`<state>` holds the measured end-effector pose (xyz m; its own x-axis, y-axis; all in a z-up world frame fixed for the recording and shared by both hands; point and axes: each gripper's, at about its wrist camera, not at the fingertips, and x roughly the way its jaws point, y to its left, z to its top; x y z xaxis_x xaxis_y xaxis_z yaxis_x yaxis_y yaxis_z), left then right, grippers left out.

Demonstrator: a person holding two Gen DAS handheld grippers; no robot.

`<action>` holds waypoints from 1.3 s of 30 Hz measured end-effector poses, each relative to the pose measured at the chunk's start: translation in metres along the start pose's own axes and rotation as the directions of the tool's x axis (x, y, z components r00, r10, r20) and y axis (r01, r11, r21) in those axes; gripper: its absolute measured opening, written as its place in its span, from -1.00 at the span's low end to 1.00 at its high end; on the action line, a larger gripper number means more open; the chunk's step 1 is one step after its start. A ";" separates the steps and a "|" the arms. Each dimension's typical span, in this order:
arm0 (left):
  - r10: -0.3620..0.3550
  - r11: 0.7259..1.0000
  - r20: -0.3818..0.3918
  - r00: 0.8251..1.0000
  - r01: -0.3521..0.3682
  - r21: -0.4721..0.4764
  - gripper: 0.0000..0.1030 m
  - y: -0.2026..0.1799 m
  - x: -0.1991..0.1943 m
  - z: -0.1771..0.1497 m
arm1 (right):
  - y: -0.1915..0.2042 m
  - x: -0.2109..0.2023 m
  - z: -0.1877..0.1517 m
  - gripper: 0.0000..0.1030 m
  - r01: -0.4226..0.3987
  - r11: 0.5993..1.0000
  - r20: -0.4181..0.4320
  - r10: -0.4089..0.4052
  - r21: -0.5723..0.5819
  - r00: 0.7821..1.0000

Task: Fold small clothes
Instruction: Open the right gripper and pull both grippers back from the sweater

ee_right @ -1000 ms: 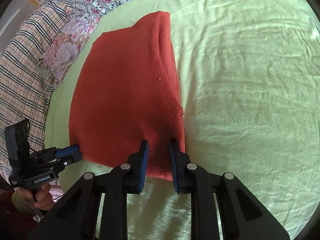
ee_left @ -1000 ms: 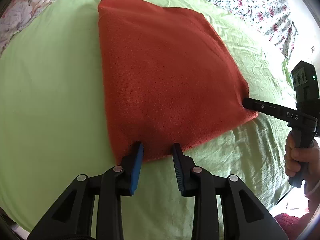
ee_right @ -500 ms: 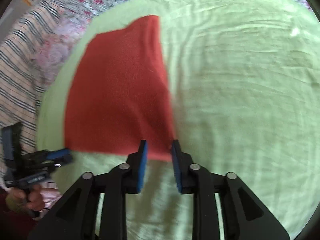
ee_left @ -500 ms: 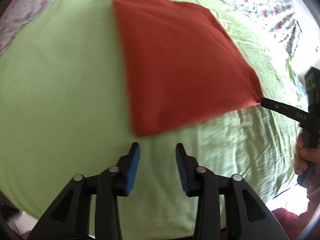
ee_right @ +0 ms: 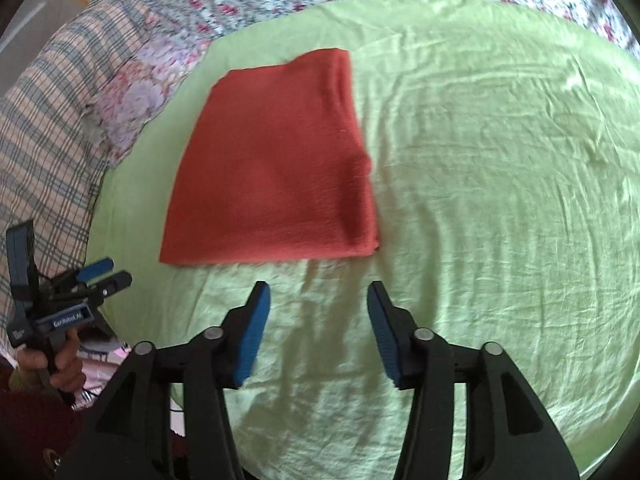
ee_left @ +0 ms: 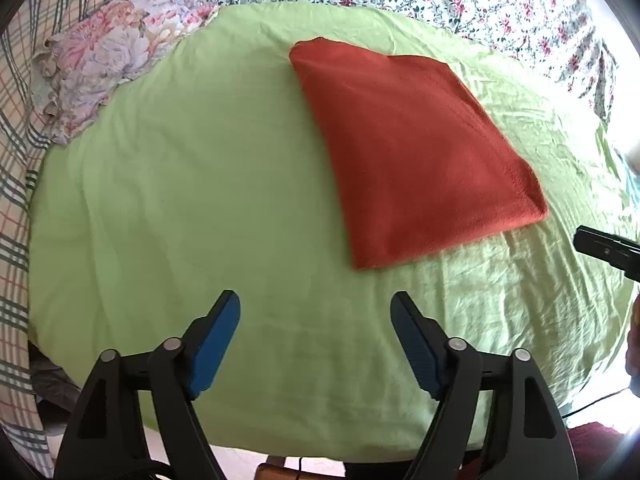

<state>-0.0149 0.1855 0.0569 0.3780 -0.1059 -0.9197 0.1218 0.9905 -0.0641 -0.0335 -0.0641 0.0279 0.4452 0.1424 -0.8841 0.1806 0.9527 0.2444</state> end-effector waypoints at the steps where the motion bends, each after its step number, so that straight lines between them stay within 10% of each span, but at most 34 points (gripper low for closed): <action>1: 0.007 1.000 0.001 1.000 -0.007 0.004 0.53 0.000 -0.001 -0.002 | 0.004 0.000 0.000 0.20 0.001 1.000 0.000 -0.001 -0.012 1.000; 16: 0.107 0.987 -0.017 0.994 -0.105 0.118 0.60 -0.006 0.004 -0.030 | -0.003 0.006 -0.044 0.54 0.056 0.997 -0.079 -0.060 -0.050 0.995; 27: 0.087 0.993 0.088 0.992 -0.093 0.068 0.73 -0.014 -0.017 0.021 | 0.022 0.003 0.005 0.66 0.019 0.990 0.007 -0.018 -0.140 1.000; 39: -0.020 0.998 -0.019 1.000 0.018 -0.067 0.73 -0.006 0.023 0.054 | 0.018 0.028 0.047 0.67 0.009 0.989 0.006 -0.009 -0.148 1.000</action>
<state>0.0429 0.1725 0.0566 0.3582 -0.1238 -0.9254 0.0674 0.9920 -0.1067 0.0239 -0.0559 0.0260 0.4490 0.1326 -0.8836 0.0528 0.9833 0.1744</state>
